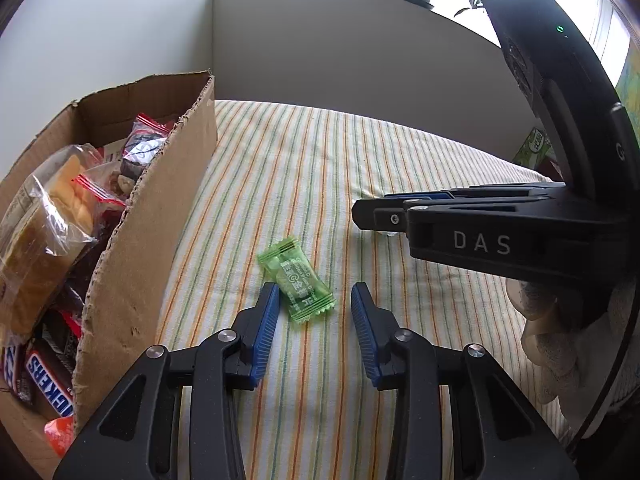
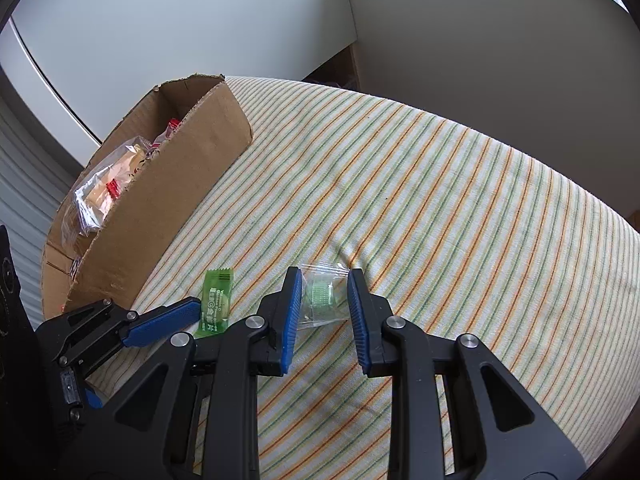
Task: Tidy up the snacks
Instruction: 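Move the right tool to the clear candy bag while the left tool approaches the green packet, then grasp the clear candy bag with the right tool while the left tool grasps the green packet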
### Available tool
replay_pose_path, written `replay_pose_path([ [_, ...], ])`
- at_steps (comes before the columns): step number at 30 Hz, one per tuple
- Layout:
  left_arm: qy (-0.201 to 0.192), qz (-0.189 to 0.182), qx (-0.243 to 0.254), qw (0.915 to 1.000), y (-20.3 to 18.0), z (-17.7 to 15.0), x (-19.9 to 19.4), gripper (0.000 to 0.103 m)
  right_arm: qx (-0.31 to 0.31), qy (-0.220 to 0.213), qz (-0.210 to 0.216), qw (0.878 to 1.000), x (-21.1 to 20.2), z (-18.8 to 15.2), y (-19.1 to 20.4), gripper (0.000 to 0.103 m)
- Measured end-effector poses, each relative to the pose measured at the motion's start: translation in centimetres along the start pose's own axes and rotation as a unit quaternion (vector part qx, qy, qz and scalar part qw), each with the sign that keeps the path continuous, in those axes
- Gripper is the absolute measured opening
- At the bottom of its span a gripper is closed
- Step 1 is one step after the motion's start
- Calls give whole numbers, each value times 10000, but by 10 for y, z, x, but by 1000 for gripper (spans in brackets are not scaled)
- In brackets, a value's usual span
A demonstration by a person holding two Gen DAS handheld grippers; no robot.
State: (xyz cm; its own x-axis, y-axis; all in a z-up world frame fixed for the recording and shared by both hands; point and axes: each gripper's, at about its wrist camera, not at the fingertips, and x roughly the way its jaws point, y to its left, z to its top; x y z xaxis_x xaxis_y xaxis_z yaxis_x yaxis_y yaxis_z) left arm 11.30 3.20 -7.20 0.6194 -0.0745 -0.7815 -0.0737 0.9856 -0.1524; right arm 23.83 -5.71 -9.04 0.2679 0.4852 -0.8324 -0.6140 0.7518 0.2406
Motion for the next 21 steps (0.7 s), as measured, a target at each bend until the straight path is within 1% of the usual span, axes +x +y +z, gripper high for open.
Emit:
replay_pose_path([
  [3, 27, 30, 18, 10000, 0, 8, 8, 36, 16, -19, 7, 10000, -5, -4, -7, 24],
  [8, 34, 148, 302, 9994, -9, 12, 14, 36, 83, -51, -11, 10000, -12, -9, -21, 24],
  [14, 12, 125, 453, 9989, -11, 13, 18, 36, 46, -59, -197, 9998, -19, -16, -23, 24],
  [15, -3, 129, 495, 9987, -12, 13, 18, 34, 51, -64, -219, 9997, -21, -17, -23, 24],
  [16, -11, 116, 535, 9985, -13, 15, 22, 28, 57, -69, -238, 9997, -22, -19, -23, 24],
  [18, -18, 82, 582, 9983, -15, 15, 22, 21, 83, -80, -294, 9995, -25, -22, -25, 24],
  [21, -20, 59, 629, 9980, -17, 14, 22, 21, 67, -85, -410, 9991, -28, -25, -24, 24],
])
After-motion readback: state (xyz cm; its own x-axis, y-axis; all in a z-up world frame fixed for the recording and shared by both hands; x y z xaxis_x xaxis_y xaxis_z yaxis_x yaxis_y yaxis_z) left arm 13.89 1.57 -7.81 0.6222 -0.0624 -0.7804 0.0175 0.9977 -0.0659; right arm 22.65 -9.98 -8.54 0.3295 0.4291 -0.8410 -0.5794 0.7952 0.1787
